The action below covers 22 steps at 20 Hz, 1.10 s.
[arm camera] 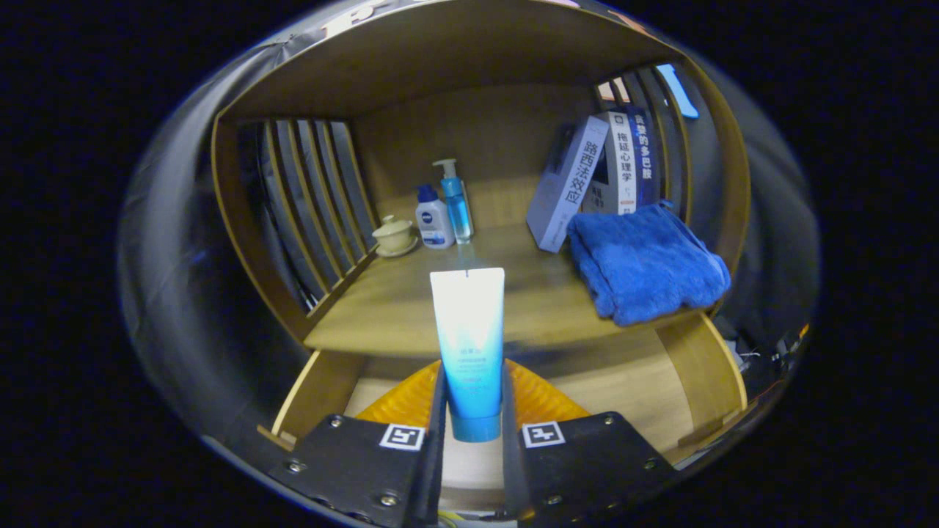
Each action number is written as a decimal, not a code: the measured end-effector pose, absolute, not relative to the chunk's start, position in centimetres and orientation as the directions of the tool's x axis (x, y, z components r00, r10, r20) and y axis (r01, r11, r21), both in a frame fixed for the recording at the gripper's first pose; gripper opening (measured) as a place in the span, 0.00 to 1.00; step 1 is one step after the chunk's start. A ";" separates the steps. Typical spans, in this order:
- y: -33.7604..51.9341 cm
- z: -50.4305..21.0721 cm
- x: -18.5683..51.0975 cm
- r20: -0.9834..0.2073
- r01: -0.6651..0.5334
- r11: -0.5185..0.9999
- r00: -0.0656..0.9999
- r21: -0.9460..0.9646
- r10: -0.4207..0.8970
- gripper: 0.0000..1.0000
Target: Pull open the drawer, take out the items inside it, and place them on the countertop above the cabinet.
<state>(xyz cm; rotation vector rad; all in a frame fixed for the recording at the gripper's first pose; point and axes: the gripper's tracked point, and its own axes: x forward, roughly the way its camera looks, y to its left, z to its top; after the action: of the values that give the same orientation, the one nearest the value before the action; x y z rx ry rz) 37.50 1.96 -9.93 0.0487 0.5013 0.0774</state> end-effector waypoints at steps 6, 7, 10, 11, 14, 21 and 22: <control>1.8 -10.0 43.3 -0.452 0.009 0.997 0.892 0.074 0.026 0.34; 1.8 -10.0 44.0 -0.442 0.018 0.997 0.897 0.079 0.019 0.34; 1.7 -10.2 46.2 -0.428 0.037 0.995 0.904 0.088 0.005 0.34; 1.6 -10.7 46.8 -0.436 0.044 0.995 0.900 0.085 -0.003 0.34; 1.8 -11.0 48.3 -0.422 0.041 0.996 0.907 0.081 -0.003 0.35; 2.0 -12.2 49.6 -0.384 0.036 0.999 0.923 0.003 -0.032 0.44; 1.9 -11.7 49.4 -0.361 0.032 0.999 0.932 -0.013 -0.035 0.46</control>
<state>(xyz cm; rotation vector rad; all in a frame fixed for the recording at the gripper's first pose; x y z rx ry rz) 49.42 1.92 -11.72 -0.0068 0.3696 -0.0345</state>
